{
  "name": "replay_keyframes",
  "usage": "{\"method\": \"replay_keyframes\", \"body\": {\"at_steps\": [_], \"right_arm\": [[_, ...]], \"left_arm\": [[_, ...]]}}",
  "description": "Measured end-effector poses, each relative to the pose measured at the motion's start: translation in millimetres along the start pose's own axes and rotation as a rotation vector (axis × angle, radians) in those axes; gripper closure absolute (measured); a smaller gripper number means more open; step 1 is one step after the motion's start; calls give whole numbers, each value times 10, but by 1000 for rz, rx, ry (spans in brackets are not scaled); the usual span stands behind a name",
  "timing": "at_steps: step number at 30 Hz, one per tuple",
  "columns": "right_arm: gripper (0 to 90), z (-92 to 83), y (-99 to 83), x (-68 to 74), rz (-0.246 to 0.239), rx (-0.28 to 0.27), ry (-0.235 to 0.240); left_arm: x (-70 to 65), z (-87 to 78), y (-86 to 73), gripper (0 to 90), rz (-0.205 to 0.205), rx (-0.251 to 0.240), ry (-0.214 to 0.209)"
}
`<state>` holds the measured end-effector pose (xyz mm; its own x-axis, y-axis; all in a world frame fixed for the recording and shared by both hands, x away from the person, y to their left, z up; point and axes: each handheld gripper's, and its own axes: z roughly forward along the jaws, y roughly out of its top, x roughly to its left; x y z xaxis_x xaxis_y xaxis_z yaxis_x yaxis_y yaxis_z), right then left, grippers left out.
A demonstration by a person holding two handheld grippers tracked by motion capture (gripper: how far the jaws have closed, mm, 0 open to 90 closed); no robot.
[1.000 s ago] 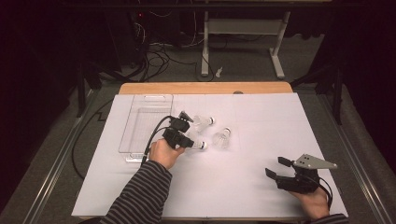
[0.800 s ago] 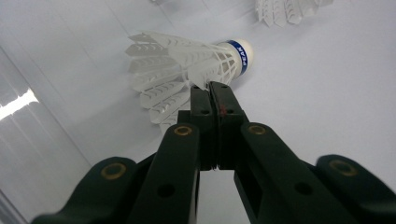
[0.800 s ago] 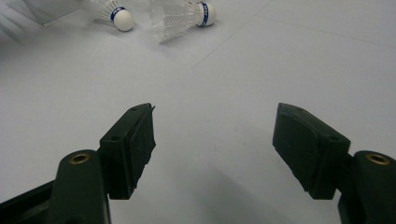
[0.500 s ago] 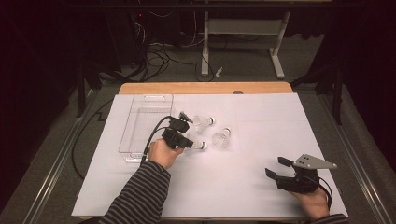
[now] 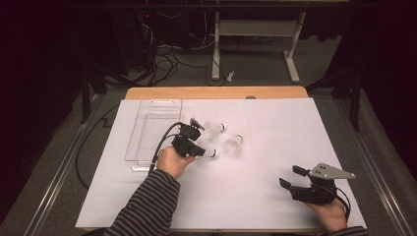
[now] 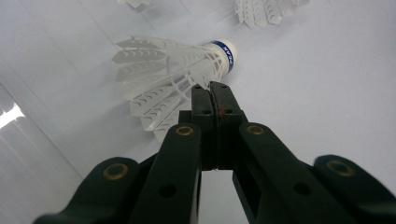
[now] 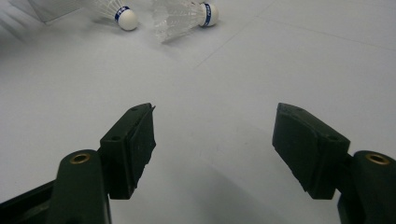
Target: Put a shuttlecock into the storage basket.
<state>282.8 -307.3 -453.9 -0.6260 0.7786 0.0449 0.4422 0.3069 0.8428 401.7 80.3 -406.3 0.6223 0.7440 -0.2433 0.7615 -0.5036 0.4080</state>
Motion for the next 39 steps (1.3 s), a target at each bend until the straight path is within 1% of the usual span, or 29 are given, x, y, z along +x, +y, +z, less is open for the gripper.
{"method": "replay_keyframes", "body": {"at_steps": [3, 6, 14, 19, 23, 31, 34, 39], "right_arm": [[303, -2, 1, 1, -1, -1, -3], [302, -1, 2, -2, 3, 0, -5], [302, -21, -3, -11, 9, -9, -8], [303, -10, -1, -4, 1, -3, -8], [303, -10, -1, -10, 6, -6, -9], [302, 5, 8, -9, 4, -4, -7], [302, 17, 14, -11, 5, -3, -5], [302, 23, 21, -2, 0, -4, 0]], "left_arm": [[-21, -4, -1, 900, 10, 0, -4], [-16, -13, -1, 900, 9, -4, -9], [-19, -54, -16, 900, 10, -12, -7], [-34, -104, -32, 900, 19, -28, -11], [-38, -137, -42, 900, 20, -43, -22], [-49, -200, -60, 900, 27, -51, -27], [-40, -221, -71, 900, 23, -54, -26], [-57, -278, -99, 900, 26, -72, -27]]}}
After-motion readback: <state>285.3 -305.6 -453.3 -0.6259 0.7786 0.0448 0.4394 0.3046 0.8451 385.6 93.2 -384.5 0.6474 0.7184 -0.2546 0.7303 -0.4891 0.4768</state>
